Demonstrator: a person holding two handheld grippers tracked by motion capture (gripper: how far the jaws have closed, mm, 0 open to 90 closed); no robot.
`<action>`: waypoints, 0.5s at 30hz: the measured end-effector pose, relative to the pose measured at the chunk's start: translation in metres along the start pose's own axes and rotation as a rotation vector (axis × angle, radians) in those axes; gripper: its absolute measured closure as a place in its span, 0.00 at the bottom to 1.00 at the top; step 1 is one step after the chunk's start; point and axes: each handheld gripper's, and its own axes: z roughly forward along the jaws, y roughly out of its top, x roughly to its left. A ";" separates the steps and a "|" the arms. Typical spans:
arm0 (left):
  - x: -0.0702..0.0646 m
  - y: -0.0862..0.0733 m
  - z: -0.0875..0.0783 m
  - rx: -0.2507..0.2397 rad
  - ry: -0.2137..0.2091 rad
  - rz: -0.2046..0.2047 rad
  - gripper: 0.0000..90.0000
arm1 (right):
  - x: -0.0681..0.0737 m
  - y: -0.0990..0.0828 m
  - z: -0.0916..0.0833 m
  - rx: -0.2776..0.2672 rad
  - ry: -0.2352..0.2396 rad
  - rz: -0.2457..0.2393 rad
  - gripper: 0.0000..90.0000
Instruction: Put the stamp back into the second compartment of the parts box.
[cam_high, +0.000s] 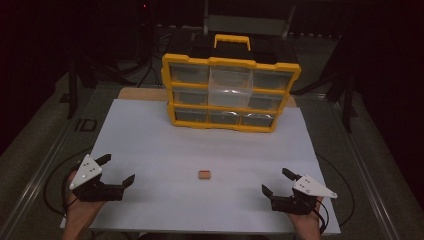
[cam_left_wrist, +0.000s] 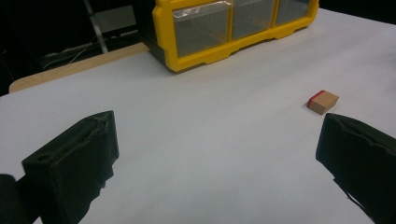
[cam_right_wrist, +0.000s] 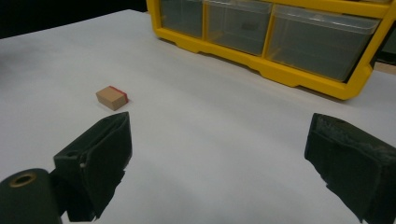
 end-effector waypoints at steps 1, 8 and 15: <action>0.000 0.001 0.001 0.001 -0.003 0.003 0.00 | 0.000 0.000 0.000 0.001 0.001 -0.001 0.08; -0.003 0.011 0.012 0.016 -0.022 0.031 0.00 | -0.001 0.000 -0.001 -0.007 0.002 0.006 0.08; -0.004 0.018 0.024 0.030 -0.043 0.053 0.00 | -0.001 -0.001 0.001 0.000 0.010 0.005 0.08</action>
